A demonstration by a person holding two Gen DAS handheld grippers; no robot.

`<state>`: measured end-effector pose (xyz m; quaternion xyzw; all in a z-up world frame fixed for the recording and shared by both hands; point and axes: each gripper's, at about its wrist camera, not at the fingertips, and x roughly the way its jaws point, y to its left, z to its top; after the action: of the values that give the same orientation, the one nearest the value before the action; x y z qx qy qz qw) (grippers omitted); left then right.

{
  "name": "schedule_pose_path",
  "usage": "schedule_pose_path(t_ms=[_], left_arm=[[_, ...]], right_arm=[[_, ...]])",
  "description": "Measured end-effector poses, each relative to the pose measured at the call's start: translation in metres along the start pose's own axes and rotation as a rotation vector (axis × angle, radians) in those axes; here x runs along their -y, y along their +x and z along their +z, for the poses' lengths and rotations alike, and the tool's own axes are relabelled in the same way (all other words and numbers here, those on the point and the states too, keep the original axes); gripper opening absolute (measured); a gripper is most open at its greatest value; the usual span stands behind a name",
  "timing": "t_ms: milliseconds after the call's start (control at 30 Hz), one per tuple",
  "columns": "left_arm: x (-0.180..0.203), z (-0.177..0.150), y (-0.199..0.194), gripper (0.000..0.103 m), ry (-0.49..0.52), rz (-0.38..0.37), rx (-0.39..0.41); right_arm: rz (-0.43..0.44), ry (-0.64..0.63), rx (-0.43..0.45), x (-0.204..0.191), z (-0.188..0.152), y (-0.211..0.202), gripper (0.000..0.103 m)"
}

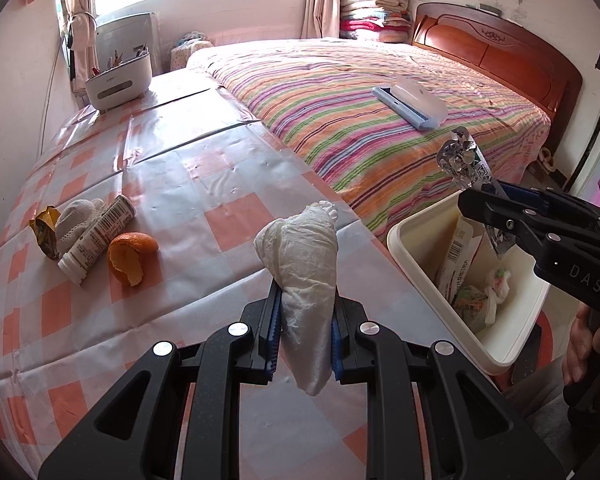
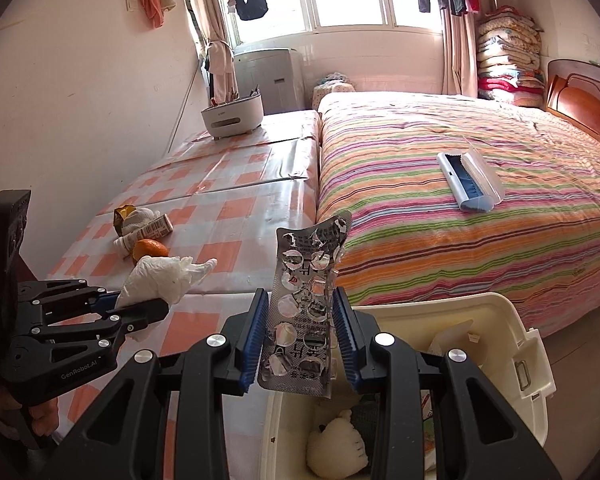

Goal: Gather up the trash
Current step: 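Carry the blister pack and white tissue with both grippers over the cream bin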

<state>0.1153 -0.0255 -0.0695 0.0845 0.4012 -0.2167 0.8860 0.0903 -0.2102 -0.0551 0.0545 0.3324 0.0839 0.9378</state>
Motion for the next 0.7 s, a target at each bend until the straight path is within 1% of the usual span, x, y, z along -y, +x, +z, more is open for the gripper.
schedule_pose_path(t_ms=[233, 700], left_arm=[[0.030, 0.005, 0.004, 0.019, 0.023, -0.053, 0.006], [0.070, 0.008, 0.015, 0.019, 0.061, -0.110, -0.006]], right_arm=[[-0.048, 0.024, 0.007, 0.016, -0.003, -0.007, 0.032], [-0.126, 0.066, 0.011, 0.043, -0.012, -0.021, 0.033]])
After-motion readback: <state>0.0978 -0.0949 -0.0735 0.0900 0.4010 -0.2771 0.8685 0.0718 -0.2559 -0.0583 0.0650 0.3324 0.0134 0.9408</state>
